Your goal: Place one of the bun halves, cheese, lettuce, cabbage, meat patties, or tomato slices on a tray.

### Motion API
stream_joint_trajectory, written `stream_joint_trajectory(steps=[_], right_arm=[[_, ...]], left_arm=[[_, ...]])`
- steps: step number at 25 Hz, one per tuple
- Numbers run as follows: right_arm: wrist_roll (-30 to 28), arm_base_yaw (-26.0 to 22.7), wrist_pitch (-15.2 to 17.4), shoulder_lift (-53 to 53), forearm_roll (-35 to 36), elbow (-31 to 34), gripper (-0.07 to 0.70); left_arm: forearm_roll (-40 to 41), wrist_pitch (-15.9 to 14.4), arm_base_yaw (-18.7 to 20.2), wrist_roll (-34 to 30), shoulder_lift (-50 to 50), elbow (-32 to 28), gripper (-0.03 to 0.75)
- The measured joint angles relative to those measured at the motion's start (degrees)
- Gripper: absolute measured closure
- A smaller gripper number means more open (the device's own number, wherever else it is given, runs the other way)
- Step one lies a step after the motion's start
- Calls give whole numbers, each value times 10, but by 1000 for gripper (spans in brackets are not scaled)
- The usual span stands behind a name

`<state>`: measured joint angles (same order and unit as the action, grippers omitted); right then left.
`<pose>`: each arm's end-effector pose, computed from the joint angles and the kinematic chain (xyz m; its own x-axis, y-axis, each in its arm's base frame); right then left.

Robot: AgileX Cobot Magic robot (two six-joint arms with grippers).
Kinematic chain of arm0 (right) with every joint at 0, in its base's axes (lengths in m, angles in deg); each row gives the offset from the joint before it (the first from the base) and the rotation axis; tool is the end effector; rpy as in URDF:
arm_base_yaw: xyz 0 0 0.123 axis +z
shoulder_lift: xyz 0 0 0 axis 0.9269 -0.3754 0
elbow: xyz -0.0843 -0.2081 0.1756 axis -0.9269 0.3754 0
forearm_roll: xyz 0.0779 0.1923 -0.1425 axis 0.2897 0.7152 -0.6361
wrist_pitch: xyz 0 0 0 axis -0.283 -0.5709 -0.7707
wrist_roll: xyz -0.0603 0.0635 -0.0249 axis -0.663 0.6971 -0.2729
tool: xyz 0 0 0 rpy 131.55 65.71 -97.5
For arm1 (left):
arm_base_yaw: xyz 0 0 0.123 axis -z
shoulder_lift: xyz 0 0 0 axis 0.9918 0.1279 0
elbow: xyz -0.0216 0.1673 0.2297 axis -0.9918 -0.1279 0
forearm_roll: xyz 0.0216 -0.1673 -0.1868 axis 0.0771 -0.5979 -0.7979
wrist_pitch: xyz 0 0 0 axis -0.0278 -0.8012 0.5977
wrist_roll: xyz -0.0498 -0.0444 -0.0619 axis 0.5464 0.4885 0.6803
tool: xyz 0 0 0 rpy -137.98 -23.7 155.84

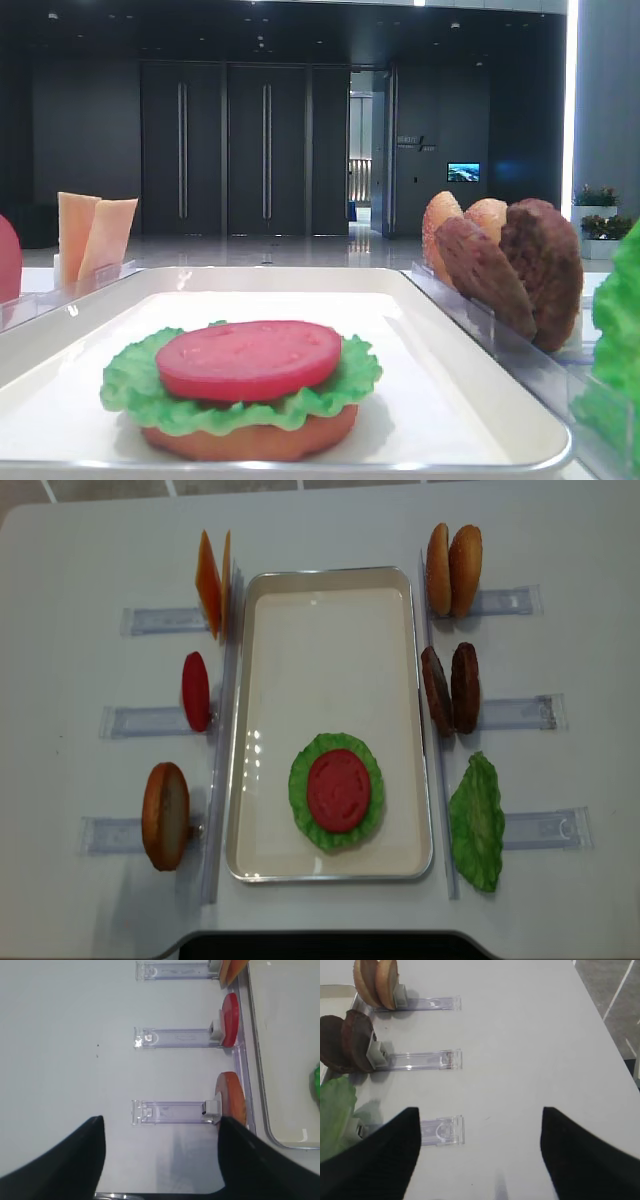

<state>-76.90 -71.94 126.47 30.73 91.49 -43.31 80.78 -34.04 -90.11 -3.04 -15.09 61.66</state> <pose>-0.0100 0.0068 0.2733 -0.5070 -0.0208 -0.8617 -0.0168 0.9998 -0.0142 0.0587 0.0051 0.3548 -0.7407 -0.0162 -0.6717 -0.0512 0.9982 0.0325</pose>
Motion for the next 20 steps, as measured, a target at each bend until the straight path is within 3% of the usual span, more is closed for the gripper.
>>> stream_joint_trajectory(steps=[10,20], right_arm=[[0,0,0,0,0,0,149],[0,0,0,0,0,0,149]], left_arm=[[-43,-5,9,-5,-175,-98,181],[-61,59,10,-52,-301,-210,181]])
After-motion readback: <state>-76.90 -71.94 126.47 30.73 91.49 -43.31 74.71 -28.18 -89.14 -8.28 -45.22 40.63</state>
